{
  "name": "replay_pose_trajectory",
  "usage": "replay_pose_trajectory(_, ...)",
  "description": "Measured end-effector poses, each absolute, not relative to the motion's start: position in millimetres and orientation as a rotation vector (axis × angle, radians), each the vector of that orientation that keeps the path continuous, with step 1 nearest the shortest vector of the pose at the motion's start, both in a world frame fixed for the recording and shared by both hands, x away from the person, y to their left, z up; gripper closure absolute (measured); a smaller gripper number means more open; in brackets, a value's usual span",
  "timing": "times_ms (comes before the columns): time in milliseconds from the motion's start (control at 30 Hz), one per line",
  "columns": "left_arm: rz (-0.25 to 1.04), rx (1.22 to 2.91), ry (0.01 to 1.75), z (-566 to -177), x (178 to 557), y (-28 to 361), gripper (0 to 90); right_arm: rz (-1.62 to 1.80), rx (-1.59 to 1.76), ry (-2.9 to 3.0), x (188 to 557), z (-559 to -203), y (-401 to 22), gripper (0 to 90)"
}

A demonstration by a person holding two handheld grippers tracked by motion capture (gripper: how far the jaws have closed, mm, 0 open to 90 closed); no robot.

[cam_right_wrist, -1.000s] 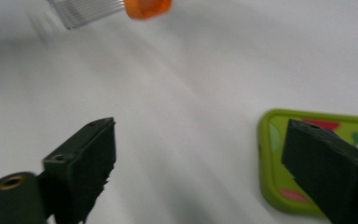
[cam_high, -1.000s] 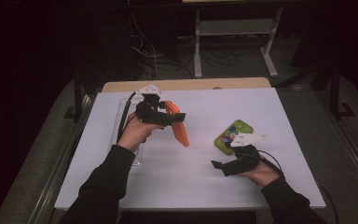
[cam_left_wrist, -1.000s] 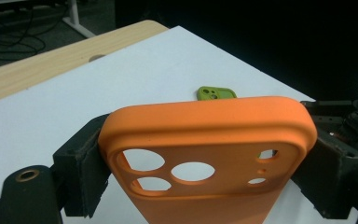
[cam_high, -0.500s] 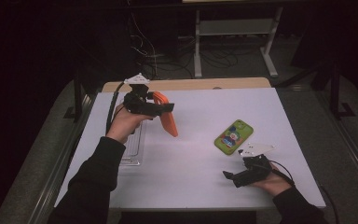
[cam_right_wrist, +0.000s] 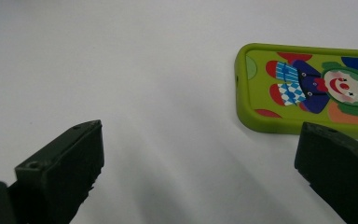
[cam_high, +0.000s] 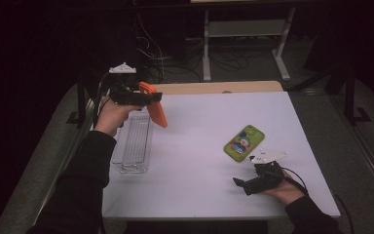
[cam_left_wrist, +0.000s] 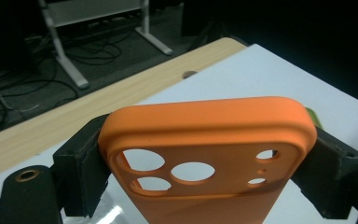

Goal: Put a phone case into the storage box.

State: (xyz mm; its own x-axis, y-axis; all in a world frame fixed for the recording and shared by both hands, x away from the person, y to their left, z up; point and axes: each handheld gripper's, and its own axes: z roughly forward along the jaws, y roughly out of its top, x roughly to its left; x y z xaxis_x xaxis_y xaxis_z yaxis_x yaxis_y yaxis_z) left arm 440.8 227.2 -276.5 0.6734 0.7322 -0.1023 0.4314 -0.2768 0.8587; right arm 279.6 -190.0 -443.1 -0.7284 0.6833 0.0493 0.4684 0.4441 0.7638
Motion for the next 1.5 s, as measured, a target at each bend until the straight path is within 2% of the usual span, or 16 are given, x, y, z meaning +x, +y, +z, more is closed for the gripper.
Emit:
replay_pose_trajectory(333, 0.495, 1.888, 1.009, -272, 463, 252, 14.7, 1.166, 0.985, 2.432, 280, -443, -190, 0.7)
replay_pose_trajectory(767, 0.648, 1.924, 1.171, -294, 488, 263, 14.5, 1.170, 0.990, 2.429, 280, -443, -189, 0.7)
replay_pose_trajectory(1500, 0.712, 1.957, 1.325, -331, 514, 256, 14.0, 1.159, 0.984, 2.449, 280, -443, -189, 0.7)
